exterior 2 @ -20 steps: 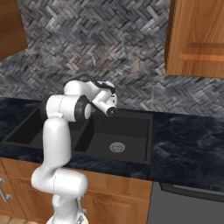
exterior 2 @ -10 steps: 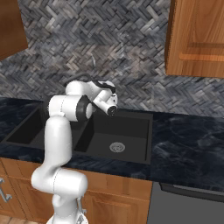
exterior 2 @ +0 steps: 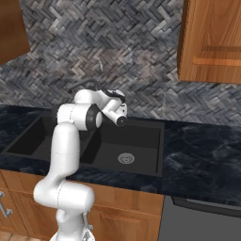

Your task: Soak the sponge with water for a few seconds and then drop it inside the sink.

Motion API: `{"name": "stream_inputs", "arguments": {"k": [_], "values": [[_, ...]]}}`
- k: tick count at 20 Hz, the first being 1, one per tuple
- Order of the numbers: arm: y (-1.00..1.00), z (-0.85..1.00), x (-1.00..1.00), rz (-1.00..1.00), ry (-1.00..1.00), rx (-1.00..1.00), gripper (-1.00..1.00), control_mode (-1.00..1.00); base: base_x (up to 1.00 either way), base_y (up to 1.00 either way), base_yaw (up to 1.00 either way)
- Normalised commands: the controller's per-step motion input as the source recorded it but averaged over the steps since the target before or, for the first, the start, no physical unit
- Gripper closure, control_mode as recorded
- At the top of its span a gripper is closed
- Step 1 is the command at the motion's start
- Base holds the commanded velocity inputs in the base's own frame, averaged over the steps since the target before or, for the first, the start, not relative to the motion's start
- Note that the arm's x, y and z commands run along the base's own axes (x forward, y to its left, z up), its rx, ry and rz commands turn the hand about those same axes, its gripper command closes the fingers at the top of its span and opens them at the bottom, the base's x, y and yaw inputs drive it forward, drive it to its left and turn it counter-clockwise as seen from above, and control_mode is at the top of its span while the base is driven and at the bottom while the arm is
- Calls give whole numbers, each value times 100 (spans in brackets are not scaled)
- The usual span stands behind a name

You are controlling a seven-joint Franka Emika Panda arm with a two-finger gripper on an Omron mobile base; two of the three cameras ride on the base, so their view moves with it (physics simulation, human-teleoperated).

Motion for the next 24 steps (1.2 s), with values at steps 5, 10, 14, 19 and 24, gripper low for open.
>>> {"name": "stream_inputs", "arguments": {"k": [5, 10, 14, 19, 24], "values": [[0, -13, 37, 0, 0, 0, -100, -100, 0, 0, 0], [0, -1, 34, 0, 0, 0, -100, -100, 0, 0, 0], [-1, -3, 34, 0, 0, 0, -100, -100, 0, 0, 0], [-10, -7, 22, -1, 0, 0, -100, -100, 0, 0, 0], [-7, -17, 23, -1, 1, 0, -100, -100, 0, 0, 0]]}}
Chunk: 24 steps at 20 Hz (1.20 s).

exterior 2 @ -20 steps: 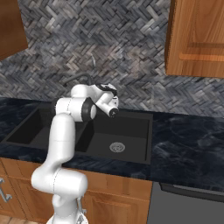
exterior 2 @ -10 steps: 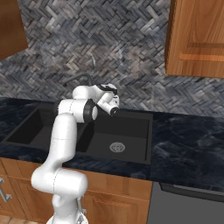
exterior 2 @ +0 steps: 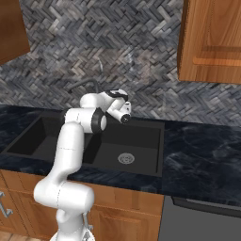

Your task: Soak the sponge with water for a few seconds and then drop it inside the sink.

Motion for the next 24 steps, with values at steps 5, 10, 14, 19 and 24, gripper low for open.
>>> {"name": "stream_inputs", "arguments": {"k": [5, 10, 14, 19, 24], "values": [[-10, -8, 2, -5, 0, 0, -100, -100, 0, 0, 0], [-12, -7, 0, -5, 0, 0, -100, -100, 0, 0, 0], [-19, -8, 0, -5, 0, 0, -100, -100, 0, 0, 0], [-27, -4, 0, -2, 0, 0, -100, -100, 0, 0, 0], [-33, -1, 0, 0, 0, 0, -100, -100, 0, 0, 0]]}}
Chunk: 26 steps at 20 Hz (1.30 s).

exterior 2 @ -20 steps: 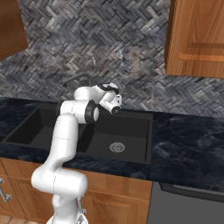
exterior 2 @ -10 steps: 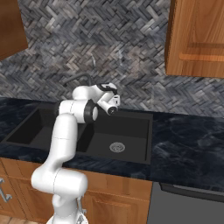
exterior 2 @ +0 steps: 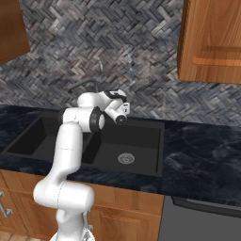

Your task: Soak the sponge with water for a few seconds and then drop it inside the sink.

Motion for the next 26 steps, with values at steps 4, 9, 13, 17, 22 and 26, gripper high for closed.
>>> {"name": "stream_inputs", "arguments": {"k": [4, 9, 13, 17, 22, 26], "values": [[-38, 0, 0, 0, -2, 0, -100, -100, 0, 0, 0], [-39, -3, 0, 0, -6, 5, -100, -100, 0, 0, 0], [-40, -11, 0, -2, -7, 7, -100, -100, 0, 0, 0], [-44, -12, 0, -5, -7, 8, -100, -100, 0, 0, 0], [-46, -1, 0, -4, -1, 11, -100, -100, 0, 0, 0], [-43, -4, 0, -5, 0, 13, -100, -100, 0, 0, 0]]}}
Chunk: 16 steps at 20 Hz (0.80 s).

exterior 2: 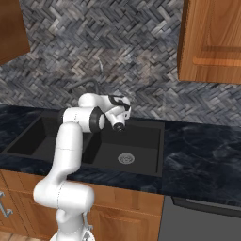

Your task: Soak the sponge with water for a few seconds and then drop it inside the sink.

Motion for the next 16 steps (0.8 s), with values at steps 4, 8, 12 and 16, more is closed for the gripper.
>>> {"name": "stream_inputs", "arguments": {"k": [4, 8, 12, 16], "values": [[-43, -4, 0, -3, 1, 12, -100, -100, 0, 0, 0], [-44, -11, 0, -4, 3, 13, -100, -100, 0, 0, 0], [-51, -16, 0, -4, 8, 12, -100, -100, 0, 0, 0], [-54, -34, 2, -5, 19, 10, -100, -100, 0, 0, 0]]}}
